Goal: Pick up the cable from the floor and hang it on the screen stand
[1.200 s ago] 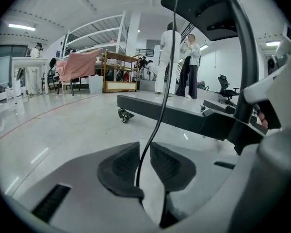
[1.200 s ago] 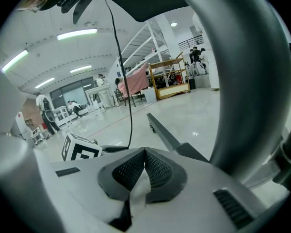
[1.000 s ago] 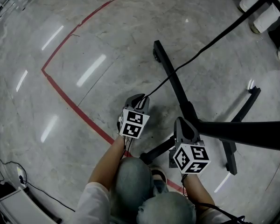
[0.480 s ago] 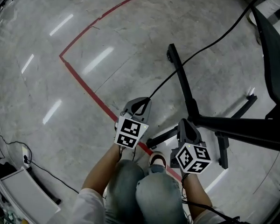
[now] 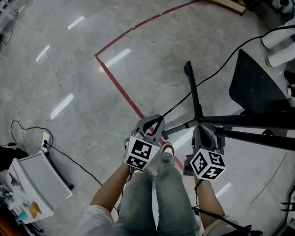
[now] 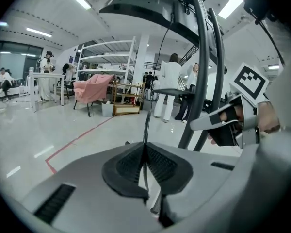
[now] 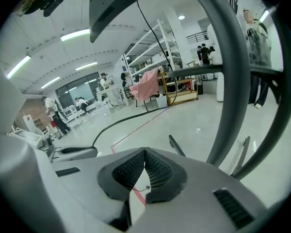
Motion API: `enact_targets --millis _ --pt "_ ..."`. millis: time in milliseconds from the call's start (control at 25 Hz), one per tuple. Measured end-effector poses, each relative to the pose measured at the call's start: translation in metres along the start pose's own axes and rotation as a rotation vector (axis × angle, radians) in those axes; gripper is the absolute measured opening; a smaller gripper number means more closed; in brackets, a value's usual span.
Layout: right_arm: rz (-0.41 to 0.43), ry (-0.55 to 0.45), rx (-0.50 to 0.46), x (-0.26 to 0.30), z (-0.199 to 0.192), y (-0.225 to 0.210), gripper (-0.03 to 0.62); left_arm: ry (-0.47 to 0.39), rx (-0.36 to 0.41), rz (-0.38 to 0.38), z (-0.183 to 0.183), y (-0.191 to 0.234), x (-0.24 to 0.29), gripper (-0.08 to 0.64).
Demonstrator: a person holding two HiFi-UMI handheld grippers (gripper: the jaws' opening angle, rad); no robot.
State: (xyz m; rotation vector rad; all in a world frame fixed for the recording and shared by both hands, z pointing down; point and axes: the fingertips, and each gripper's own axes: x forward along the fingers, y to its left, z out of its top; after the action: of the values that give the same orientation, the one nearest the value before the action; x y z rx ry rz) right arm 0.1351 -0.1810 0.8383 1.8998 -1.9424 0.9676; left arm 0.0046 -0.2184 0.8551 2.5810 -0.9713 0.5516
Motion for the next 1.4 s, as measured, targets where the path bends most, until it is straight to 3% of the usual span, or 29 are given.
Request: enact_targets --millis 400,720,1000,1240,1400 --pt "0.009 -0.052 -0.019 -0.139 0.138 0.079 0.018 -0.059 0.068 0.054 0.192 -0.029 -0.172 0.015" --pt "0.004 -0.169 -0.021 -0.221 0.227 0.118 0.018 -0.124 0.202 0.074 0.332 -0.041 -0.256 0.015" --pt "-0.015 -0.286 -0.01 -0.283 0.281 0.122 0.018 -0.225 0.29 0.044 0.418 -0.075 -0.297 0.014" --pt "-0.022 -0.346 -0.039 -0.315 0.328 0.129 0.018 -0.292 0.215 0.01 0.473 -0.083 -0.306 0.015" --pt "-0.02 -0.41 -0.034 -0.331 0.357 0.128 0.018 -0.355 0.254 -0.036 0.523 -0.1 -0.313 0.015"
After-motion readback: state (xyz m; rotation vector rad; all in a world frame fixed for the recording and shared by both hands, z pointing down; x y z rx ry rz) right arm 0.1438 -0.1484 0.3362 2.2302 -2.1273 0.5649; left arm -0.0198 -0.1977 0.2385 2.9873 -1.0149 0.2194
